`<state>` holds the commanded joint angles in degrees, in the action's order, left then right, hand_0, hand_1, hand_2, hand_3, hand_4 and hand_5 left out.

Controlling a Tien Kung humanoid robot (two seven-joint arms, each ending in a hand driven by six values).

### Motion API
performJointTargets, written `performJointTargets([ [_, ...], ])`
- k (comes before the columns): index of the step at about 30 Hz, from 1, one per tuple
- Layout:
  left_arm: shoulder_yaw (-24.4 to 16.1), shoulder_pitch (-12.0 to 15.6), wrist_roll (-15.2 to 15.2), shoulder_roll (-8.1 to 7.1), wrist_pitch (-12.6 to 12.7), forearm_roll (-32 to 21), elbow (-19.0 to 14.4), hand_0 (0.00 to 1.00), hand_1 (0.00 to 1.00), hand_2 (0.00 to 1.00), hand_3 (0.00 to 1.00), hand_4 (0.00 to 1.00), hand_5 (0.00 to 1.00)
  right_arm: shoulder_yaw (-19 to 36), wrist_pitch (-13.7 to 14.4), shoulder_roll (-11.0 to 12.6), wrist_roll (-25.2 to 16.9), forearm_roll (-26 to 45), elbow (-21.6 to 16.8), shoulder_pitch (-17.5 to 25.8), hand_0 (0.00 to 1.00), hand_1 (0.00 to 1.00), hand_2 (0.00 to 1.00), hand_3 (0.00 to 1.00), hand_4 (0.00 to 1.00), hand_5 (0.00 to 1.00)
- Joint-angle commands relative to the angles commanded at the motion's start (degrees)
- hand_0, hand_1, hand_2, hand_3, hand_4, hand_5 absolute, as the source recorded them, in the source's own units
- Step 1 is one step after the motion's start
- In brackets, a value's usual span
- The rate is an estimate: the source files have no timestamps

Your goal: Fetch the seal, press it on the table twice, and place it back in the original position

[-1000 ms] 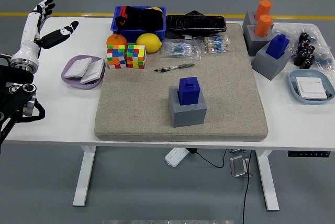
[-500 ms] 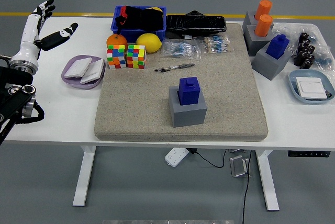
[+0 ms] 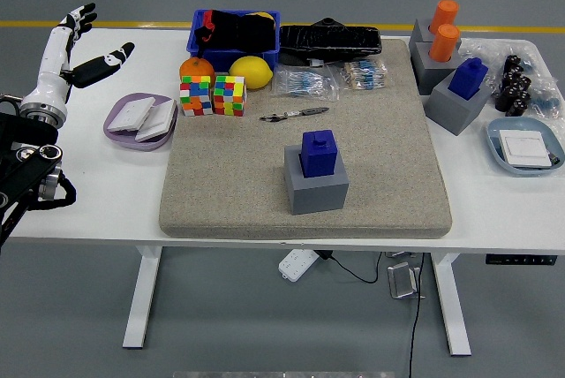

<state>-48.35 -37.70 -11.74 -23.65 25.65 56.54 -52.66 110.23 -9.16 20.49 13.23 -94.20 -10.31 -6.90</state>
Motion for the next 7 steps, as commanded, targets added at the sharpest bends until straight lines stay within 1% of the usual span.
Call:
performJointTargets([
  [7,-0.06,-0.11,0.07,0.13,-0.15,-0.08,0.0,0.948,0.926,0.92,0.929,0.837,0.263,-0.07,0.01,0.14,-0.05,0.17,0.0,-0.03,0.884,0.745,0.729,0.731,0.829,0.523],
])
